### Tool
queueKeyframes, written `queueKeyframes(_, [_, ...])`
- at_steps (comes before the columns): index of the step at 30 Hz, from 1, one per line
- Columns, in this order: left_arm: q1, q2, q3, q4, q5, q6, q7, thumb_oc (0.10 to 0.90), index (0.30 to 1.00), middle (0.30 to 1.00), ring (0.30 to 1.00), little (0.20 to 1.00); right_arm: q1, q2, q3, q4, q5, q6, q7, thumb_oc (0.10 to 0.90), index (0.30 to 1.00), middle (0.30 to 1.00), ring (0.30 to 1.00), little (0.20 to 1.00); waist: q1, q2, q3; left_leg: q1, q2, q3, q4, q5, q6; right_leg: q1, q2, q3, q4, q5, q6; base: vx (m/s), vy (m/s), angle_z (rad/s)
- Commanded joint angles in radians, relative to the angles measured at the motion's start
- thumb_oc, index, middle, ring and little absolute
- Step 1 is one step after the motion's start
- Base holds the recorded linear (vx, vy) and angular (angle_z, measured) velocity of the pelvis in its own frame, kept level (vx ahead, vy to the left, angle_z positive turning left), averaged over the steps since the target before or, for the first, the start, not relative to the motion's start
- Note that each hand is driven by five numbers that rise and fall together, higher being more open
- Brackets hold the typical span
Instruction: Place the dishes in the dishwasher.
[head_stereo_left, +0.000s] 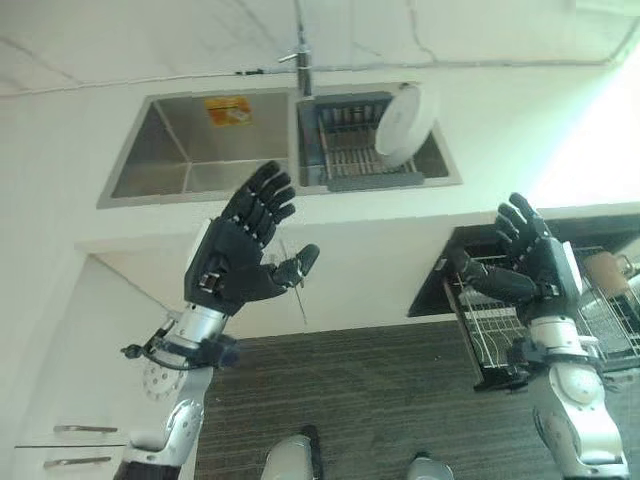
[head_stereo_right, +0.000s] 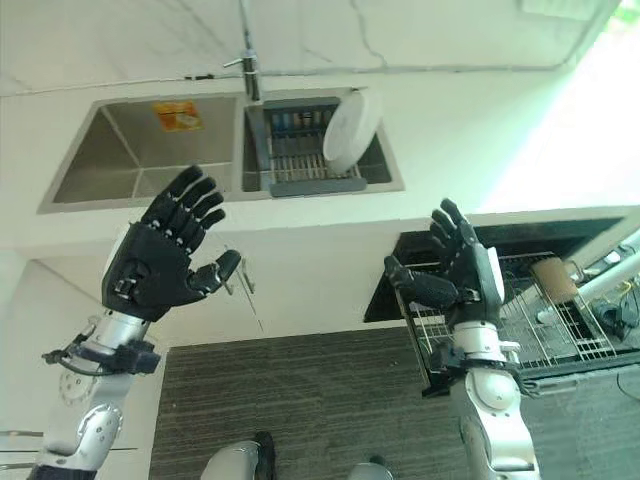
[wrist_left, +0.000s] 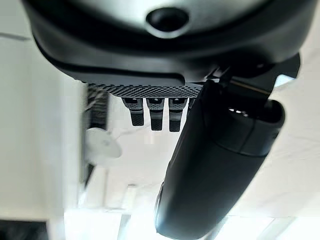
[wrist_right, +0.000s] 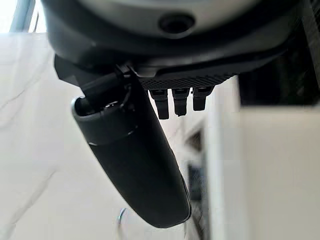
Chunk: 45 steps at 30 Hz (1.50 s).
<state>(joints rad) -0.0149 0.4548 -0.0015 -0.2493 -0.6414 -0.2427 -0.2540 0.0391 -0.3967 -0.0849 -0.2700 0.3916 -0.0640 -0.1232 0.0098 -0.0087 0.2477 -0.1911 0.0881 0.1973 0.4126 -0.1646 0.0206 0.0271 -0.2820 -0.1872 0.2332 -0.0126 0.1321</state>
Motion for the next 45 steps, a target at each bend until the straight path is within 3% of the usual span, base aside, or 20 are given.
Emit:
queueKeyframes(1, [-0.028,0.018,0.018,-0.129,0.064,-0.103,-0.042,0.800,0.900,0.900,0.900,0.900,-0.041,-0.040,-0.049,-0.066,-0.027,-0.121,-0.016,0.800,0.900,0.900,0.900,0.900,-0.006,0.015,-0.091,0.036,-0.005,-0.075,-0.113,-0.012,-0.017,0.054,0.127,-0.059,0.067,-0.090,0.014,0.22,0.246,0.23])
queueKeyframes(2, [-0.035,0.025,0.014,-0.133,0.079,-0.099,-0.054,0.800,0.900,0.900,0.900,0.900,-0.036,-0.032,-0.049,-0.070,-0.027,-0.125,-0.014,0.800,0.900,0.900,0.900,0.900,-0.010,0.020,-0.092,0.045,-0.018,-0.086,-0.113,-0.021,-0.004,0.063,0.136,-0.057,0.071,-0.039,0.017,0.25,0.278,0.17])
queueKeyframes(4, [-0.039,0.031,0.005,-0.143,0.051,-0.065,-0.110,0.800,0.900,0.900,0.900,0.900,-0.020,-0.021,-0.053,-0.079,-0.012,-0.134,-0.010,0.800,0.900,0.900,0.900,0.900,-0.024,0.022,-0.088,0.060,-0.045,-0.111,-0.113,-0.030,0.014,0.010,0.162,-0.022,0.208,-0.001,0.025,0.19,0.228,0.15])
queueKeyframes(6, [-0.034,0.021,-0.006,-0.156,0.041,-0.049,-0.150,0.800,0.900,0.900,0.900,0.900,-0.013,-0.010,-0.051,-0.088,0.004,-0.139,-0.005,0.800,0.900,0.900,0.900,0.900,-0.040,0.025,-0.082,0.068,-0.051,-0.124,-0.113,-0.034,0.016,-0.076,0.181,0.008,0.263,0.017,0.014,0.12,0.122,0.13])
queueKeyframes(8, [-0.054,0.039,-0.020,-0.167,0.059,-0.048,-0.139,0.800,0.900,0.900,0.900,0.900,-0.010,-0.014,-0.058,-0.085,0.016,-0.145,0.030,0.800,0.900,0.900,0.900,0.900,-0.058,0.026,-0.077,0.077,-0.045,-0.135,-0.113,-0.036,0.007,-0.092,0.193,0.010,0.135,-0.016,-0.007,0.17,-0.032,0.16])
queueKeyframes(9, [-0.067,0.052,-0.028,-0.164,0.067,-0.057,-0.122,0.800,0.900,0.900,0.900,0.900,-0.002,-0.031,-0.064,-0.086,0.024,-0.157,0.046,0.800,0.900,0.900,0.900,0.900,-0.072,0.016,-0.068,0.087,-0.045,-0.140,-0.113,-0.044,0.003,-0.103,0.184,0.037,0.067,-0.043,-0.012,0.15,-0.157,-0.01])
queueKeyframes(11, [-0.083,0.064,-0.037,-0.160,0.074,-0.056,-0.109,0.800,0.900,0.900,0.900,0.900,0.007,-0.049,-0.076,-0.083,0.059,-0.184,0.075,0.800,0.900,0.900,0.900,0.900,-0.089,-0.006,-0.064,0.094,-0.057,-0.144,-0.113,-0.059,0.001,-0.165,0.157,0.122,0.067,-0.077,-0.005,0.12,-0.191,0.01])
queueKeyframes(15, [-0.105,0.060,-0.064,-0.152,0.111,-0.029,-0.080,0.800,0.900,0.900,0.900,0.900,-0.028,-0.038,-0.067,-0.081,0.088,-0.217,0.026,0.800,0.900,0.900,0.900,0.900,-0.098,-0.018,-0.068,0.115,-0.055,-0.161,-0.113,-0.096,-0.007,-0.234,0.101,0.200,0.067,-0.005,0.023,0.16,-0.349,0.32])
queueKeyframes(17, [-0.095,0.063,-0.051,-0.156,0.117,-0.022,-0.071,0.800,0.900,0.900,0.900,0.900,-0.050,-0.018,-0.058,-0.076,0.140,-0.198,0.012,0.800,0.900,0.900,0.900,0.900,-0.075,-0.019,-0.072,0.129,-0.028,-0.142,-0.113,-0.108,-0.017,-0.234,0.056,0.134,0.067,-0.006,0.033,0.13,-0.398,0.36])
queueKeyframes(19, [-0.095,0.069,-0.045,-0.157,0.115,-0.032,-0.061,0.800,0.900,0.900,0.900,0.900,-0.069,-0.010,-0.052,-0.060,0.140,-0.230,0.006,0.800,0.900,0.900,0.900,0.900,-0.060,-0.019,-0.075,0.128,0.001,-0.128,-0.113,-0.102,-0.030,-0.215,0.045,0.093,0.067,-0.042,0.037,0.09,-0.394,0.02])
queueKeyframes(22, [-0.091,0.063,-0.045,-0.164,0.083,-0.026,-0.029,0.800,0.900,0.900,0.900,0.900,-0.110,-0.029,-0.035,-0.065,0.165,-0.180,0.002,0.800,0.900,0.900,0.900,0.900,-0.049,-0.018,-0.090,0.137,0.080,-0.095,-0.113,-0.069,-0.073,-0.200,0.057,0.049,0.067,-0.089,0.026,0.14,-0.547,0.07])
queueKeyframes(23, [-0.075,0.037,-0.035,-0.170,0.027,-0.016,-0.034,0.800,0.900,0.900,0.900,0.900,-0.125,-0.034,-0.025,-0.059,0.134,-0.154,0.031,0.800,0.900,0.900,0.900,0.900,-0.049,-0.014,-0.099,0.148,0.125,-0.070,-0.113,-0.046,-0.098,-0.184,0.087,0.043,0.067,-0.106,-0.003,0.15,-0.474,0.05])
queueKeyframes(24, [-0.070,0.031,-0.033,-0.170,0.009,-0.013,-0.038,0.800,0.900,0.900,0.900,0.900,-0.126,-0.038,-0.024,-0.058,0.129,-0.154,0.035,0.800,0.900,0.900,0.900,0.900,-0.049,-0.013,-0.100,0.150,0.129,-0.065,-0.113,-0.042,-0.102,-0.182,0.094,0.045,0.067,-0.109,-0.008,0.20,-0.575,-0.01])
queueKeyframes(26, [-0.026,0.011,-0.026,-0.165,-0.007,-0.036,-0.061,0.800,0.900,0.900,0.900,0.900,-0.104,-0.077,-0.047,-0.068,0.166,-0.144,0.075,0.800,0.900,0.900,0.900,0.900,-0.053,-0.014,-0.093,0.170,0.139,-0.021,-0.113,0.104,-0.125,-0.159,0.136,0.051,0.067,-0.133,-0.051,0.13,-0.410,-0.06])
queueKeyframes(29, [-0.013,-0.003,-0.032,-0.161,-0.012,-0.070,-0.073,0.800,0.900,0.900,0.900,0.900,-0.108,-0.092,-0.060,-0.064,0.179,-0.144,0.090,0.800,0.900,0.900,0.900,0.900,-0.056,-0.007,-0.080,0.135,0.097,0.013,-0.113,0.046,-0.106,-0.144,0.131,0.022,0.067,-0.139,-0.045,0.00,-0.072,0.04])
queueKeyframes(31, [-0.019,-0.006,-0.038,-0.155,-0.017,-0.074,-0.067,0.800,0.900,0.900,0.900,0.900,-0.112,-0.086,-0.064,-0.057,0.181,-0.148,0.095,0.800,0.900,0.900,0.900,0.900,-0.072,-0.001,-0.084,0.128,0.125,0.064,-0.113,0.022,-0.101,-0.141,0.123,-0.007,0.067,-0.141,-0.042,-0.02,0.029,0.43])
queueKeyframes(34, [-0.043,-0.003,-0.053,-0.128,-0.001,-0.109,-0.034,0.800,0.900,0.900,0.900,0.900,-0.131,-0.096,-0.076,-0.033,0.235,-0.133,0.096,0.800,0.900,0.900,0.900,0.900,-0.077,0.007,-0.110,0.132,0.109,0.010,-0.113,-0.018,-0.102,-0.131,0.125,-0.010,0.067,-0.149,-0.042,-0.01,0.106,0.30])
queueKeyframes(45, [-0.094,-0.007,-0.071,-0.097,-0.001,-0.093,-0.005,0.800,0.900,0.900,0.900,0.900,-0.205,-0.058,-0.037,0.002,0.246,-0.110,0.023,0.800,0.900,0.900,0.900,0.900,-0.047,0.005,-0.141,0.146,0.086,-0.014,-0.113,-0.062,-0.088,-0.108,0.086,-0.048,0.067,-0.151,-0.021,0.01,0.103,0.07])
